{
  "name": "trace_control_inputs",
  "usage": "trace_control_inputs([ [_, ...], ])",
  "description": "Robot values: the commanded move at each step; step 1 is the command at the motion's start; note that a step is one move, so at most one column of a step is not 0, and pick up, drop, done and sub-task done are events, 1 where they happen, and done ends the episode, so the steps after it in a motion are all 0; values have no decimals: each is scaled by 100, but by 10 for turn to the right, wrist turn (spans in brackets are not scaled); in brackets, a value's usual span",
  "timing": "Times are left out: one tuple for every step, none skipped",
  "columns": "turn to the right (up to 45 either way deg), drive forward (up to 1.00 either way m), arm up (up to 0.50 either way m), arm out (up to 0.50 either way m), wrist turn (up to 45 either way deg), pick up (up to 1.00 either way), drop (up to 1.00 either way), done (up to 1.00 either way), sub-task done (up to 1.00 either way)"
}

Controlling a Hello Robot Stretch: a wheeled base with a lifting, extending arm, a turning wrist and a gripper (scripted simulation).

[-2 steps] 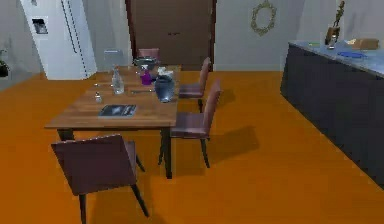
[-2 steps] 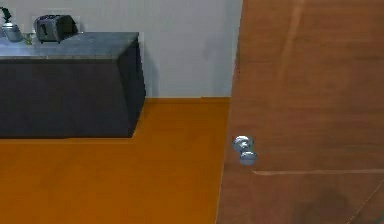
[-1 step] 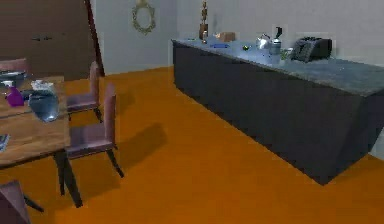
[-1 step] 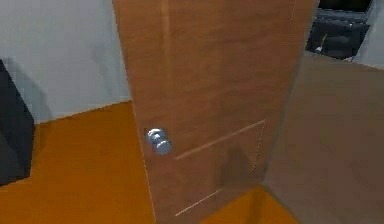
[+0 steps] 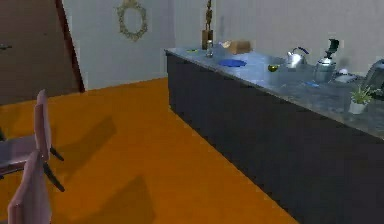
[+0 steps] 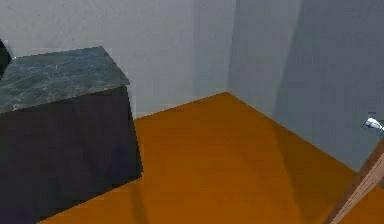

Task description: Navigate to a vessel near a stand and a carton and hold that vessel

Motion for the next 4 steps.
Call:
trace_control_inputs([
  [30, 0, 0, 0, 0, 0, 0, 0, 0],
  [0, 75, 0, 0, 0, 0, 0, 0, 0],
  [-330, 0, 0, 0, 0, 0, 0, 0, 0],
  [0, 100, 0, 0, 0, 0, 0, 0, 0],
])
